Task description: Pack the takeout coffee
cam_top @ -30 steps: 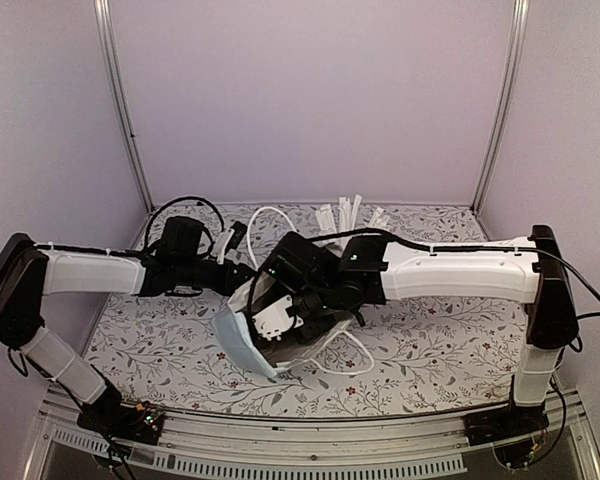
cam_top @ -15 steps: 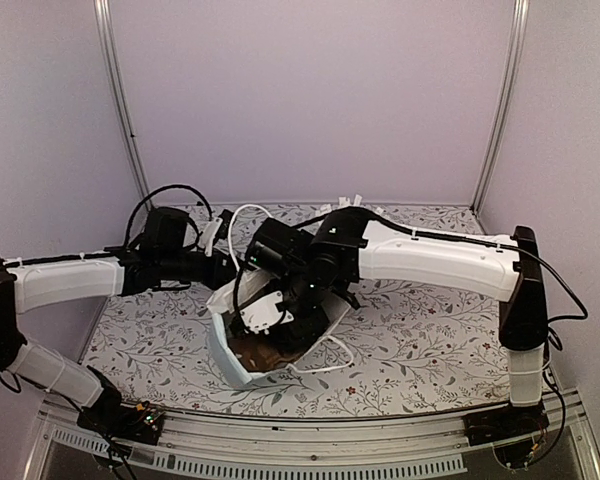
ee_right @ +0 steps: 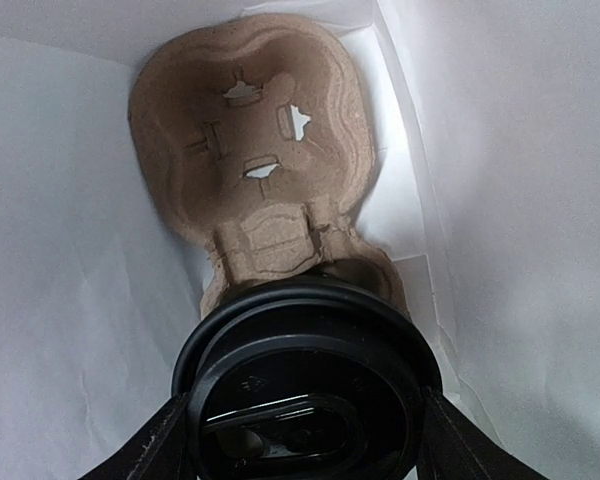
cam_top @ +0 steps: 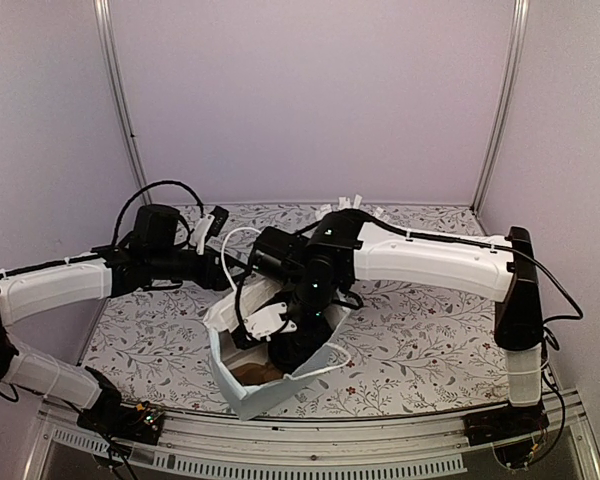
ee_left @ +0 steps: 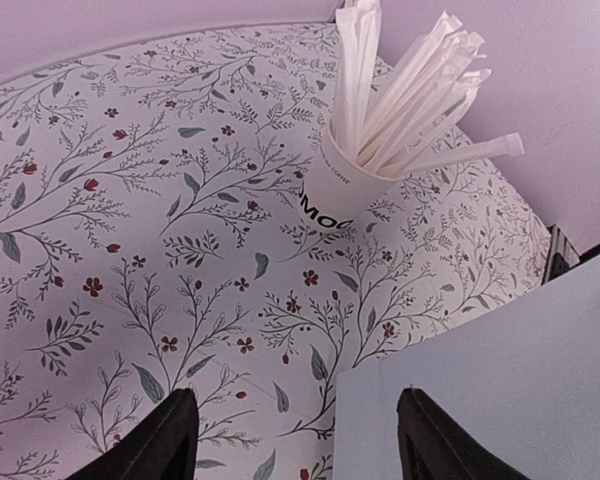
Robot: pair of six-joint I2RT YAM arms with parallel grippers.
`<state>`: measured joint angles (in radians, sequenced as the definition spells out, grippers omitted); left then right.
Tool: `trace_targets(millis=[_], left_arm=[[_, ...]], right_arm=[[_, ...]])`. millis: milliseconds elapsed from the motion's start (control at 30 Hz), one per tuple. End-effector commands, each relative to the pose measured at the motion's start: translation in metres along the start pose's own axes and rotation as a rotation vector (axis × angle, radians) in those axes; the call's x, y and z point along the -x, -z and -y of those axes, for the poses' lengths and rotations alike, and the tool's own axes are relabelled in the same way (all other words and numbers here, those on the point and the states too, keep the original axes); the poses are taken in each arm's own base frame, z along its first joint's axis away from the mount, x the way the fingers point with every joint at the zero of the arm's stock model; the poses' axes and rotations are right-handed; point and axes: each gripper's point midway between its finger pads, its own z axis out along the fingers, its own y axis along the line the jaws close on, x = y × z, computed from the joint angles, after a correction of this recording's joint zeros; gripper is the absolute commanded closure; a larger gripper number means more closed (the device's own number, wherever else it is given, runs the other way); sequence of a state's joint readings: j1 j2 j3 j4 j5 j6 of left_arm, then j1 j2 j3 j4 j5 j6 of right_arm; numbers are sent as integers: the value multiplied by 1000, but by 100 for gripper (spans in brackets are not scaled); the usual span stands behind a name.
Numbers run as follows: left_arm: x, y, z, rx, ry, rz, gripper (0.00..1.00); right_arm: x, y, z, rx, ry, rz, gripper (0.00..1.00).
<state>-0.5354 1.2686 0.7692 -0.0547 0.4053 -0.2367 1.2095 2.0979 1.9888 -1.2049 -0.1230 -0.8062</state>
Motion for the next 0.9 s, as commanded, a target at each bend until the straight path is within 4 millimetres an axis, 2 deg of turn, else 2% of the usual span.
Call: trace_targets(millis=[0, 200, 500, 600, 733, 867], left_arm=[[-3, 5, -6, 21, 1, -5, 30], [-4, 6, -6, 21, -1, -5, 30], [1, 8, -3, 9, -15, 11, 29], [16, 22, 9, -13, -33, 54, 29], [40, 59, 47, -106, -103, 117, 26], [47, 94, 69, -110, -132, 112, 25]], right_arm=[[-17, -27, -35, 180, -69, -15, 44], [-40, -51, -43, 243, -113, -11, 45], [-53, -66, -47, 285, -168, -18, 45], [-57, -70, -43, 271, -193, -55, 45], [-63, -74, -31, 210, -227, -104, 45], [-70, -80, -25, 171, -252, -142, 45]])
